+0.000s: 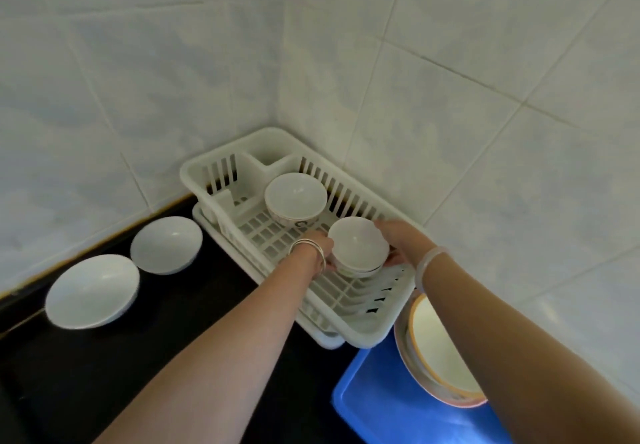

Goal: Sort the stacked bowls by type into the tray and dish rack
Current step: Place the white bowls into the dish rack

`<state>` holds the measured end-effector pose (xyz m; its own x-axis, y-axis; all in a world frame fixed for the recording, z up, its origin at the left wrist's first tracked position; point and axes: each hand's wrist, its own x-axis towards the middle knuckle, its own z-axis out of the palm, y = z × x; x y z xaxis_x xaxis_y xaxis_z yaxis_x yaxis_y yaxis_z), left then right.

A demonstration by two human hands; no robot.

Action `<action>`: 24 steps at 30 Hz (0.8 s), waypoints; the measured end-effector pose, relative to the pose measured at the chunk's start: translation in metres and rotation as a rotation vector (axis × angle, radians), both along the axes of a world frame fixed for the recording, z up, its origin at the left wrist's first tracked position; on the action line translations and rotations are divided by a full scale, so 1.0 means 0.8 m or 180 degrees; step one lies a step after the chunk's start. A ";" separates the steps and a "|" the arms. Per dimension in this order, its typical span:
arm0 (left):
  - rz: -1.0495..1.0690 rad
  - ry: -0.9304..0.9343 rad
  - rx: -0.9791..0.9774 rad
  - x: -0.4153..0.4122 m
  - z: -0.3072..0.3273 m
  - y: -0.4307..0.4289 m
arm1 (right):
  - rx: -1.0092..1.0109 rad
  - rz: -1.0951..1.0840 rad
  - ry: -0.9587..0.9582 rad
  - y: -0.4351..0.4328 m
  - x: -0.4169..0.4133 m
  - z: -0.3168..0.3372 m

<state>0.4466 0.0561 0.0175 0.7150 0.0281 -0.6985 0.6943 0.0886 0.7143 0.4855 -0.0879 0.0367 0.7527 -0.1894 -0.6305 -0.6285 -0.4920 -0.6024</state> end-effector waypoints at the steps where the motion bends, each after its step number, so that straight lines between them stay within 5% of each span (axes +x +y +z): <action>1: -0.0024 -0.0010 0.0021 0.002 -0.002 0.000 | -0.0015 -0.0003 0.0011 0.000 0.001 -0.001; 18: -0.0385 -0.0306 -0.0046 -0.003 -0.001 0.004 | -0.1011 0.0787 -0.0400 0.002 -0.020 0.016; 24: 0.0176 -0.0689 -0.0159 -0.028 0.013 0.037 | -0.0858 0.0842 -0.0982 0.021 -0.049 0.051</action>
<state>0.4245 0.0854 0.0279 0.8468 0.0407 -0.5304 0.5183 0.1614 0.8399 0.4459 -0.0714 0.0774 0.9412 -0.0922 -0.3251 -0.2728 -0.7750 -0.5701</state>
